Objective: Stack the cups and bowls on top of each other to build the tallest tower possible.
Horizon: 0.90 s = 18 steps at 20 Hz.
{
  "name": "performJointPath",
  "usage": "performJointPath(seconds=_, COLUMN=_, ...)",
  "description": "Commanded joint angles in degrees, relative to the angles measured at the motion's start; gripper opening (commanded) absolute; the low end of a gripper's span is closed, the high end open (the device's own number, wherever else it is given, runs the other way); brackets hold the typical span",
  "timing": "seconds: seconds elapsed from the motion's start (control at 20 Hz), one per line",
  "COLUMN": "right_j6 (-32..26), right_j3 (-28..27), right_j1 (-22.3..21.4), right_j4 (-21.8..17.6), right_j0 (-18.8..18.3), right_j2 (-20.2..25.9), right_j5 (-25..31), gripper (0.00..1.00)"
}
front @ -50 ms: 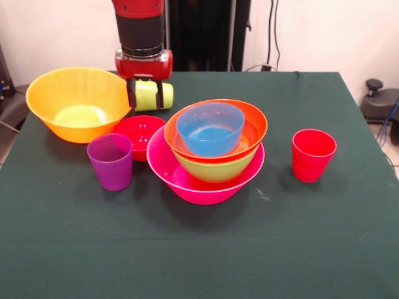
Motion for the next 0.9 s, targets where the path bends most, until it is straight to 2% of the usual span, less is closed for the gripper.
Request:
performJointPath(seconds=0.05, right_j6=-10.3, right_j3=-3.5, right_j1=2.7, right_j4=-6.4, right_j0=1.0, right_j2=1.2, right_j5=1.9, gripper=1.00)
performJointPath(seconds=0.4, right_j6=-12.6, right_j3=-2.2, right_j1=0.8, right_j4=-5.2, right_j0=-0.9, right_j2=2.3, right_j5=4.1, gripper=1.00)
performJointPath(seconds=0.6, right_j6=-14.9, right_j3=-1.2, right_j1=-1.8, right_j4=-2.6, right_j0=-2.4, right_j2=4.4, right_j5=7.0, gripper=1.00)
performJointPath(seconds=0.9, right_j6=-15.9, right_j3=-1.1, right_j1=-3.4, right_j4=-1.7, right_j0=-2.9, right_j2=5.6, right_j5=9.5, gripper=1.00)
